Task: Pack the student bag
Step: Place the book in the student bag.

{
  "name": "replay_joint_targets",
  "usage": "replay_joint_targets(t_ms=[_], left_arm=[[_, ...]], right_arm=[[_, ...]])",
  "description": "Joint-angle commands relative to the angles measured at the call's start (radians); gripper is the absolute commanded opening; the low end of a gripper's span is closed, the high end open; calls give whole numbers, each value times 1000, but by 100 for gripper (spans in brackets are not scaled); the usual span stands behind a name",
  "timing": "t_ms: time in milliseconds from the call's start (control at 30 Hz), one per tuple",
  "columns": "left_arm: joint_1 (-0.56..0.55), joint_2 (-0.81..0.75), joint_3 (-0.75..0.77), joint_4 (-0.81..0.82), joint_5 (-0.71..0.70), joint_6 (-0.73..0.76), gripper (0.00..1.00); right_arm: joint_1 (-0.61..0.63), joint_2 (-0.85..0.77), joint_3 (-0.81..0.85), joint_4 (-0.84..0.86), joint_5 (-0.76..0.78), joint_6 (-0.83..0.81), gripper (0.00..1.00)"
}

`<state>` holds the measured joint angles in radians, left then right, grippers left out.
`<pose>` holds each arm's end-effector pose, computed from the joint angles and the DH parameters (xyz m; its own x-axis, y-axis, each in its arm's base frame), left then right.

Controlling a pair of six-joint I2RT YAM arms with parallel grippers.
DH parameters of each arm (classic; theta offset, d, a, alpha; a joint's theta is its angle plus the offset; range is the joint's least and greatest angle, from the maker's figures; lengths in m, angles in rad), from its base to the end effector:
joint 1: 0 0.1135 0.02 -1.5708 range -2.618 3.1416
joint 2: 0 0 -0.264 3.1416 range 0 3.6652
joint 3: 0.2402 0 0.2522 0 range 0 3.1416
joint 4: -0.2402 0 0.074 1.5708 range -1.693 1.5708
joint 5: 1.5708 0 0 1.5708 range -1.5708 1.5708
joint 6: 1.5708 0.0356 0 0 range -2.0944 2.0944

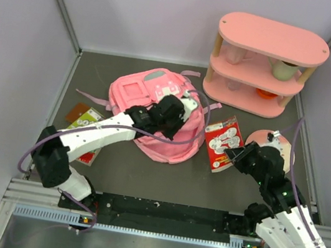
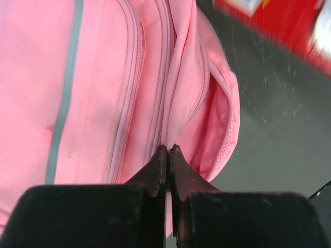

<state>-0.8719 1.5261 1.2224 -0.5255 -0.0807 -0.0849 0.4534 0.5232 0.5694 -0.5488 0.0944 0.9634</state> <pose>0.2170 -0.2537 0.2805 -0.5344 0.5046 -0.6781 0.6852 0.7284 0.0019 0.1176 0.0536 0.2639 -0.5442 0.6442 -0.5374 0.1491 0.7047 0.6937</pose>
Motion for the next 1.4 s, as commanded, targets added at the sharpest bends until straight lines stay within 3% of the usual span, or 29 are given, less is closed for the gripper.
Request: replay_joint_targets(t_ms=[0, 200, 433, 533, 767, 1000, 1133, 1367], left_arm=[[43, -121, 143, 111, -99, -12, 0], [59, -133, 199, 139, -157, -24, 0], [57, -198, 144, 208, -80, -16, 0], [57, -225, 118, 228, -56, -19, 0], [56, -231, 120, 265, 27, -44, 0], [56, -224, 138, 294, 125, -44, 0], [59, -230, 144, 301, 171, -27, 0], [63, -251, 141, 320, 200, -26, 0]], right_arm=[[-9, -12, 49, 75, -131, -5, 0], [-12, 47, 27, 177, -379, 61, 0], [-10, 201, -68, 571, -599, 204, 0], [-9, 317, -46, 650, -587, 207, 0], [33, 676, -5, 1061, -552, 270, 0], [136, 1007, 210, 1284, -397, 314, 0], [145, 1226, 328, 1316, -378, 330, 0], [153, 1435, 474, 1362, -352, 344, 0]])
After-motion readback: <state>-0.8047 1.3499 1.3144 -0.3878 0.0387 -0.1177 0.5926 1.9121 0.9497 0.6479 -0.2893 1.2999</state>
